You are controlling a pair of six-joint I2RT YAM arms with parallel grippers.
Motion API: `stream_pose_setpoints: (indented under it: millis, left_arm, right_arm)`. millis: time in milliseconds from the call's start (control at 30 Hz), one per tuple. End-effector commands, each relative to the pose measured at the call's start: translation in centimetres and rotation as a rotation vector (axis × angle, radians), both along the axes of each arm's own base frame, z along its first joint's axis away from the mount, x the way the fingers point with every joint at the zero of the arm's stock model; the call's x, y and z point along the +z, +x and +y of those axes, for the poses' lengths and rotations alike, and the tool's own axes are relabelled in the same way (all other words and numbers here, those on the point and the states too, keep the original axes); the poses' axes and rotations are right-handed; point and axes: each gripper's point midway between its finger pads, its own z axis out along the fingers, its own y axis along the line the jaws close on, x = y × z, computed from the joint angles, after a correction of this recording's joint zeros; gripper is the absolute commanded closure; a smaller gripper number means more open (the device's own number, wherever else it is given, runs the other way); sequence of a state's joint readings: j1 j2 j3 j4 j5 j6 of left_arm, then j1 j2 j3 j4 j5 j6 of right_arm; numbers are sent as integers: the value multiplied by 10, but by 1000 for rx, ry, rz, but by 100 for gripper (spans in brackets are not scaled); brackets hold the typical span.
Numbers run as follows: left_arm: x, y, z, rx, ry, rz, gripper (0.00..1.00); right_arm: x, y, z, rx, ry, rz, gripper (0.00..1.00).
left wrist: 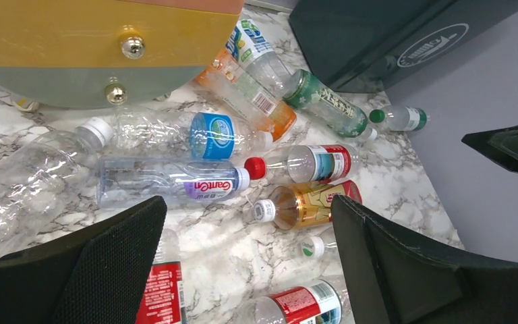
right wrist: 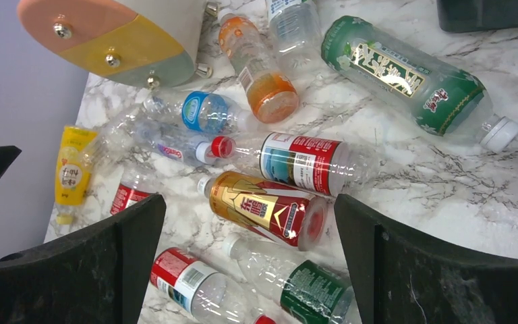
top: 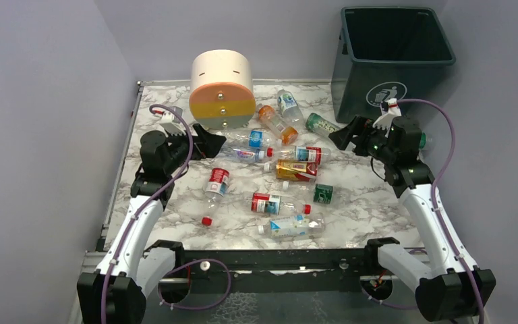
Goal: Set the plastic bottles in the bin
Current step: Pick up the plastic bottle at the center of the board.
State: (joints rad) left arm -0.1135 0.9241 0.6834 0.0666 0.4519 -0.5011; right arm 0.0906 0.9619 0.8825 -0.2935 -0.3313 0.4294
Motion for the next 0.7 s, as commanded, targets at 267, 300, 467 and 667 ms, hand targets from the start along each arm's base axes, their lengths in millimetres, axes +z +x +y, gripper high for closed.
stream_pose_setpoints:
  millis: [267, 300, 467, 667]
  left_arm:
    - [5, -11, -7, -95, 75, 5, 1]
    - [7, -11, -7, -93, 76, 0, 1]
    - [9, -14, -10, -116, 63, 1, 1]
    - [1, -11, -7, -63, 17, 53, 1]
  right_arm:
    - [-27, -4, 7, 34, 15, 102, 0]
    - [-28, -4, 7, 33, 16, 105, 0]
    - [-32, -5, 9, 41, 21, 118, 0]
    - [-43, -10, 14, 78, 23, 149, 0]
